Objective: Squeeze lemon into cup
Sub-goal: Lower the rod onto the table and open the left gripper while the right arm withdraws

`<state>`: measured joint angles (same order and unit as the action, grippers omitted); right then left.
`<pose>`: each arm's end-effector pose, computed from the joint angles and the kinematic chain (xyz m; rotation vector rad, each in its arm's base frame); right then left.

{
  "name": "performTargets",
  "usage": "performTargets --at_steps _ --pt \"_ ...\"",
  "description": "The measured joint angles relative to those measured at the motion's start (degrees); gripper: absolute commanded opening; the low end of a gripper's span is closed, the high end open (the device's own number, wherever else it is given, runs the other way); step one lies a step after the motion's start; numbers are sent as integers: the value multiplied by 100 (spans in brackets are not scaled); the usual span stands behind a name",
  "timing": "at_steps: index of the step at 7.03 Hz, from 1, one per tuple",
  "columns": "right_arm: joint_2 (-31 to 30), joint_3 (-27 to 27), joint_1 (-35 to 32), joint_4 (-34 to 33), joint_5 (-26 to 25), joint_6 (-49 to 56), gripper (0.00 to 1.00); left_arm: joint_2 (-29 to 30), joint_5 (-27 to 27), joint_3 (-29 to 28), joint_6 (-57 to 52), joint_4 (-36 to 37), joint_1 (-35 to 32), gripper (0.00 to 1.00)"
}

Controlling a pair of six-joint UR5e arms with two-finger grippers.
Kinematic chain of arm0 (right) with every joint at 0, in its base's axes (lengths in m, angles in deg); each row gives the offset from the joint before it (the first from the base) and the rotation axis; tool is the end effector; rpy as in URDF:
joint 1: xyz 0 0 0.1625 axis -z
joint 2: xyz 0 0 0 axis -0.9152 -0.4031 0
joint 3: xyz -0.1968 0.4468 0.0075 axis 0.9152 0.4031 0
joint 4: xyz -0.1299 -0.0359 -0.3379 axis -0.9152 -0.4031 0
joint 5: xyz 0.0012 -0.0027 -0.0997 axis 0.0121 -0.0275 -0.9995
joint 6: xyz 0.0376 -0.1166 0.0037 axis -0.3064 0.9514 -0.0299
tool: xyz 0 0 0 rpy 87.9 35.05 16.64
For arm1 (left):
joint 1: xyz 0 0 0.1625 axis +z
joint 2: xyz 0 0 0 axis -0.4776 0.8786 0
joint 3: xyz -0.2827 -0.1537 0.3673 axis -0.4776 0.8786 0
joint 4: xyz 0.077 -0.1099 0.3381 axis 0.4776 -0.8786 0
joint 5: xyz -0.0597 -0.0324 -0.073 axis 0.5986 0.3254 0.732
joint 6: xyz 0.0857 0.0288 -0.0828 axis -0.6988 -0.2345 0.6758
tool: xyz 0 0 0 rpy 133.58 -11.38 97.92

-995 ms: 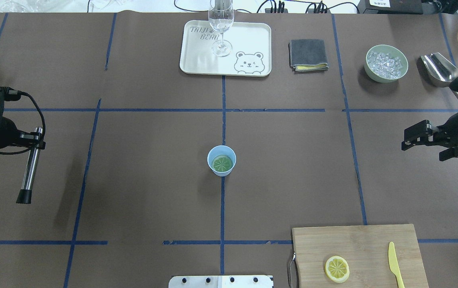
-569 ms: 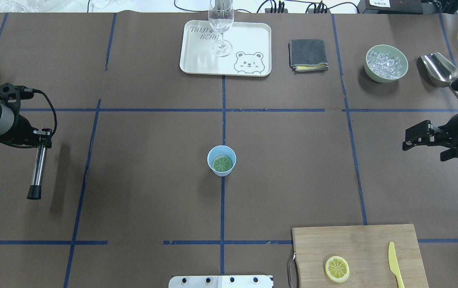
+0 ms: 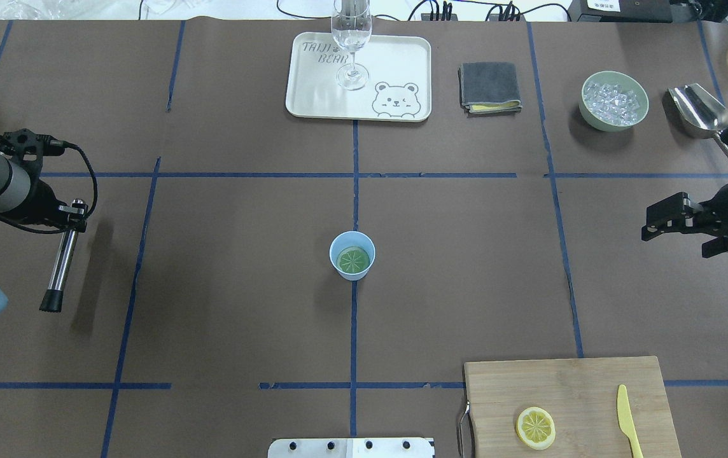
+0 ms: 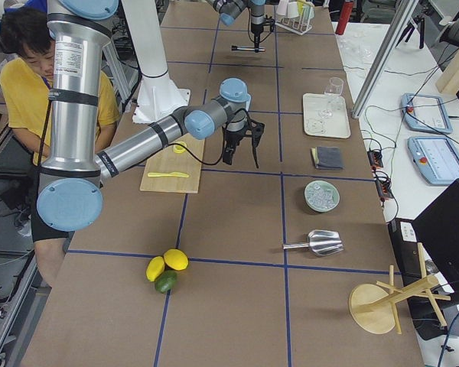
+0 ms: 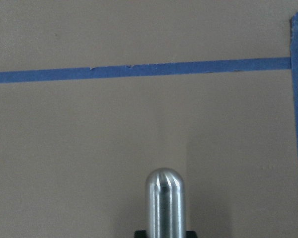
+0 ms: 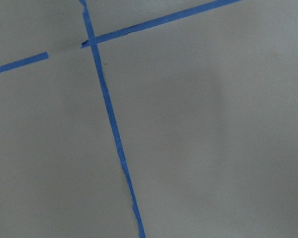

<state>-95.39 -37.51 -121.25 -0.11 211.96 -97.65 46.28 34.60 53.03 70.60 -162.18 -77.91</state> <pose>-0.1702 -0.3446 0.5099 -0.1079 -0.8505 0.2546 0.2787 -0.4435 0.6128 0.0977 0.7416 0.0152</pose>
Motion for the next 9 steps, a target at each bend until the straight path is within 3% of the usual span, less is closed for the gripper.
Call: performTargets --at_steps 9 --pt "-6 2 0 -2 2 -6 100 38 17 -216 -13 4 33 0"
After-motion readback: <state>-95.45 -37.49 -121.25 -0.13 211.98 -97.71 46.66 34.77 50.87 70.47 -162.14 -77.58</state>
